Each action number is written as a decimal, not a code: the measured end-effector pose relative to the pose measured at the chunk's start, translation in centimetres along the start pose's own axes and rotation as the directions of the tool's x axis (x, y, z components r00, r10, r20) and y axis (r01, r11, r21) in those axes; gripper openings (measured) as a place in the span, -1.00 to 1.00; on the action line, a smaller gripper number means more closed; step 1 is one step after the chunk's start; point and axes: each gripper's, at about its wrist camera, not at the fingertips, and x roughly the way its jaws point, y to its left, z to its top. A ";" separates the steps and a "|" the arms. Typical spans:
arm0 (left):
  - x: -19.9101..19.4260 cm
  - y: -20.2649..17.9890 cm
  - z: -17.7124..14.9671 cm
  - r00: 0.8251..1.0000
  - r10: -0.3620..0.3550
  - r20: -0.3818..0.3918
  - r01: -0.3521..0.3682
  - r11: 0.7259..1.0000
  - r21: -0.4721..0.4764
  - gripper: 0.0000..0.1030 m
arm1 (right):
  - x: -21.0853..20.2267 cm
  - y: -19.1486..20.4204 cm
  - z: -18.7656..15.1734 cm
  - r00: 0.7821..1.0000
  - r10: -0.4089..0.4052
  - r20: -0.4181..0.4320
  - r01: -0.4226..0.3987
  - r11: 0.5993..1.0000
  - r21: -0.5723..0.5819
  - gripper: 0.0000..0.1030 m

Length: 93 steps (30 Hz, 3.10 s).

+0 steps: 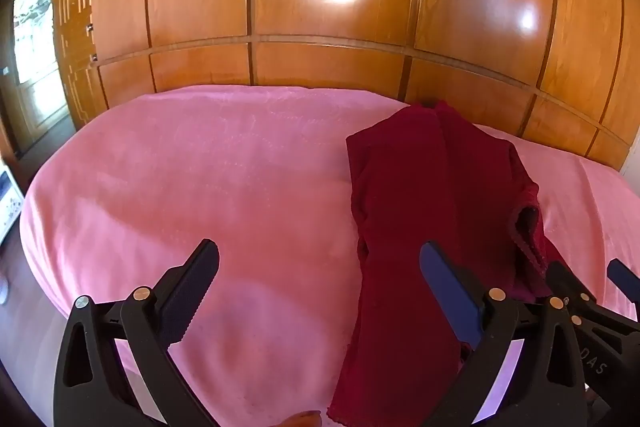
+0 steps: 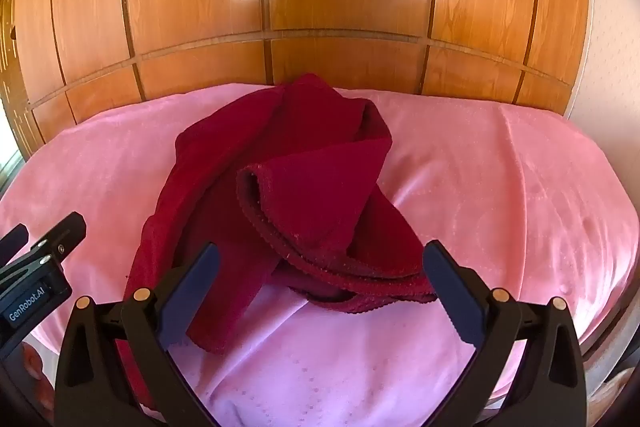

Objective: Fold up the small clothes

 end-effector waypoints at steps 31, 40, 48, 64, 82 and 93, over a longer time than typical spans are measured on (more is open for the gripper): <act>0.6 0.6 -1.5 1.000 -0.009 -0.019 0.009 1.000 0.019 0.93 | 0.2 -0.3 0.0 1.000 0.003 0.018 -0.004 1.000 0.004 0.96; 0.4 0.9 -1.4 0.999 -0.035 -0.019 0.035 0.999 0.008 0.93 | 0.2 -0.5 0.1 1.000 0.011 0.016 -0.011 1.000 0.008 0.96; 0.4 0.6 -1.0 0.999 -0.029 -0.023 0.029 1.000 0.010 0.93 | 0.2 -0.6 0.1 1.000 0.022 0.013 -0.022 1.000 0.008 0.96; 0.3 0.4 -0.6 0.999 -0.030 -0.025 0.030 0.999 0.011 0.93 | -0.1 -0.5 0.0 0.999 0.034 0.017 -0.034 0.999 0.005 0.96; 0.4 0.1 -0.5 0.999 -0.033 -0.032 0.034 0.999 0.021 0.93 | -0.2 -0.6 0.1 0.999 0.033 0.011 -0.033 0.999 0.014 0.96; 3.2 2.1 -0.9 0.919 -0.353 -0.177 0.327 0.931 -0.163 0.93 | 0.1 -2.4 1.4 0.994 0.101 0.040 -0.103 0.994 0.030 0.96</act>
